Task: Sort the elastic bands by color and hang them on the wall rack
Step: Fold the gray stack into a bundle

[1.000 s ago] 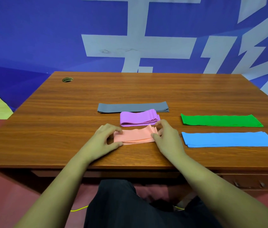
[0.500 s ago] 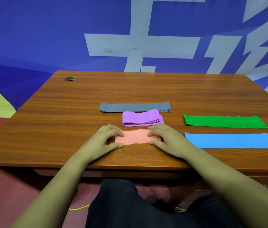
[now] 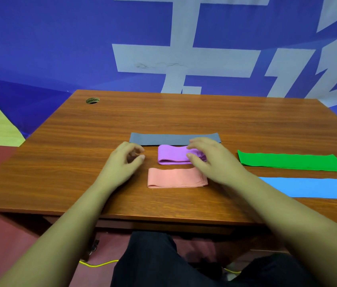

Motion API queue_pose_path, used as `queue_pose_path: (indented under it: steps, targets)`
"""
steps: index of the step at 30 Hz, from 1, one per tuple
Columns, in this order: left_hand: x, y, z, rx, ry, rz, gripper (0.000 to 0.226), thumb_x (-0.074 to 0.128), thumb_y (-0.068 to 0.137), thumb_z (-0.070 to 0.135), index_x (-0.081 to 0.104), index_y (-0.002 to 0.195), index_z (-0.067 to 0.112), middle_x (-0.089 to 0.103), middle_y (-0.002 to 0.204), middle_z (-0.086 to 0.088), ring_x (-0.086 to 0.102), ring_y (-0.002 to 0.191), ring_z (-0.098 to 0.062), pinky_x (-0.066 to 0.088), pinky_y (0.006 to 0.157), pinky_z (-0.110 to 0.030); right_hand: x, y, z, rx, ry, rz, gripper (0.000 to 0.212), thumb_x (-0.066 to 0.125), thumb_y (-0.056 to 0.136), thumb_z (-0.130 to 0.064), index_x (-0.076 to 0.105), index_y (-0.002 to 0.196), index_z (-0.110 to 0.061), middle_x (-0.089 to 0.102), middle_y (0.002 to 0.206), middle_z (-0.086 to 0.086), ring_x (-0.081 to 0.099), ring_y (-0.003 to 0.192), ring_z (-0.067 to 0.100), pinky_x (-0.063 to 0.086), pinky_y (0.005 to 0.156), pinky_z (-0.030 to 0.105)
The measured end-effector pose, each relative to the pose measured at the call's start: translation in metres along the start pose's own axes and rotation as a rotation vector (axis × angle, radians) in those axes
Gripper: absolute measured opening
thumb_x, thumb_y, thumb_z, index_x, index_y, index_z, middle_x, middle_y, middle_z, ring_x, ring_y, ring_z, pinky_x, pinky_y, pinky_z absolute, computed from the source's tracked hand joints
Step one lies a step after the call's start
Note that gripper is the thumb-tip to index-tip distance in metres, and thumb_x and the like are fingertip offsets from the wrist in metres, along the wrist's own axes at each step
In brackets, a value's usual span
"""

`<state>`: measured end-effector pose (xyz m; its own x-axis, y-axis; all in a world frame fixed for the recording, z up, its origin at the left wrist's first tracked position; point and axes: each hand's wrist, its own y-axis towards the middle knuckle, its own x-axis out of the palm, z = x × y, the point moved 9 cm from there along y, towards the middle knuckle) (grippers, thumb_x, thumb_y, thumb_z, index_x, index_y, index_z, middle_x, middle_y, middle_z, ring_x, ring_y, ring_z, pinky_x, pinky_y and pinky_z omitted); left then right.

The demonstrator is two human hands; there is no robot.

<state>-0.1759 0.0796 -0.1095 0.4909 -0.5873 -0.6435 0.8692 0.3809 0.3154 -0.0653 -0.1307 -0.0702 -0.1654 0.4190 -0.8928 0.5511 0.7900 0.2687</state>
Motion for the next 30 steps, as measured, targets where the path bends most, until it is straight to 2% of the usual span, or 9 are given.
queue_pose_path:
  steps: [4,8,11,15,17,21,25,28,30]
  targets:
    - [-0.009,0.041,-0.028,-0.227,0.121,0.109,0.008,0.065,0.086,0.017,0.062,0.093,0.018,0.059,0.093,-0.004,0.054,0.082,-0.015,0.046,0.083,-0.033,0.011,0.055,-0.002,0.022,-0.047,-0.03,0.036,0.05,0.098,-0.033,0.058,0.128,-0.014,0.057,0.134,0.002,0.049,0.127,0.019,0.036,0.108,0.033]
    - [0.0,0.066,-0.062,-0.487,0.179,0.056,0.035,0.066,0.086,0.029,0.058,0.111,0.007,0.059,0.113,-0.014,0.056,0.108,-0.031,0.044,0.09,-0.036,0.049,0.092,-0.008,-0.006,-0.129,-0.187,0.039,0.045,0.099,-0.035,0.058,0.127,-0.012,0.058,0.131,0.006,0.051,0.124,0.025,0.041,0.104,0.04]
    - [0.004,0.074,-0.077,-0.617,0.239,0.039,0.048,0.068,0.084,0.037,0.055,0.114,0.002,0.057,0.12,-0.021,0.054,0.112,-0.038,0.045,0.091,-0.039,0.073,0.102,-0.006,-0.015,-0.13,-0.277,0.039,0.041,0.1,-0.038,0.064,0.118,-0.013,0.062,0.122,0.006,0.054,0.117,0.024,0.044,0.098,0.041]
    - [0.012,0.084,-0.082,-0.684,0.284,-0.035,0.029,0.066,0.084,0.034,0.054,0.079,0.008,0.065,0.099,-0.018,0.061,0.097,-0.037,0.044,0.072,-0.033,0.09,0.103,0.004,-0.032,-0.097,-0.328,0.04,0.039,0.101,-0.039,0.068,0.106,-0.011,0.061,0.111,0.005,0.055,0.108,0.022,0.044,0.095,0.04]
    - [0.013,0.086,-0.084,-0.717,0.265,-0.067,0.033,0.066,0.084,0.032,0.047,0.068,0.011,0.064,0.09,-0.017,0.062,0.094,-0.037,0.041,0.068,-0.031,0.091,0.104,0.006,-0.049,-0.058,-0.31,0.038,0.041,0.101,-0.037,0.068,0.107,-0.011,0.06,0.111,0.004,0.054,0.108,0.02,0.042,0.096,0.037]
    - [0.013,0.089,-0.083,-0.676,0.204,-0.043,0.029,0.065,0.081,0.027,0.042,0.07,0.014,0.062,0.089,-0.02,0.06,0.088,-0.037,0.034,0.06,-0.032,0.091,0.103,0.012,-0.035,0.046,-0.28,0.034,0.044,0.101,-0.033,0.068,0.106,-0.009,0.061,0.11,0.005,0.055,0.107,0.019,0.041,0.096,0.035]
    - [0.009,0.097,-0.063,-0.566,0.061,0.04,0.017,0.062,0.082,0.019,0.046,0.082,0.015,0.059,0.079,-0.004,0.053,0.072,-0.023,0.033,0.052,-0.031,0.08,0.108,0.021,0.103,0.219,-0.195,0.027,0.05,0.098,-0.028,0.07,0.1,-0.01,0.067,0.108,0.002,0.059,0.103,0.017,0.043,0.092,0.031]
    - [0.008,0.105,-0.048,-0.511,0.075,0.076,0.013,0.062,0.081,0.016,0.051,0.086,0.011,0.056,0.079,-0.003,0.051,0.075,-0.024,0.033,0.052,-0.03,0.063,0.121,0.035,0.285,0.37,-0.052,0.027,0.051,0.097,-0.029,0.071,0.09,-0.012,0.073,0.095,0.005,0.064,0.093,0.02,0.046,0.084,0.03]
    - [0.012,0.103,-0.052,-0.564,0.112,0.041,0.016,0.063,0.082,0.016,0.049,0.088,0.011,0.056,0.087,-0.007,0.051,0.081,-0.027,0.03,0.054,-0.033,0.061,0.127,0.037,0.321,0.4,-0.056,0.03,0.051,0.097,-0.03,0.071,0.084,-0.012,0.073,0.088,0.006,0.065,0.089,0.023,0.05,0.082,0.033]
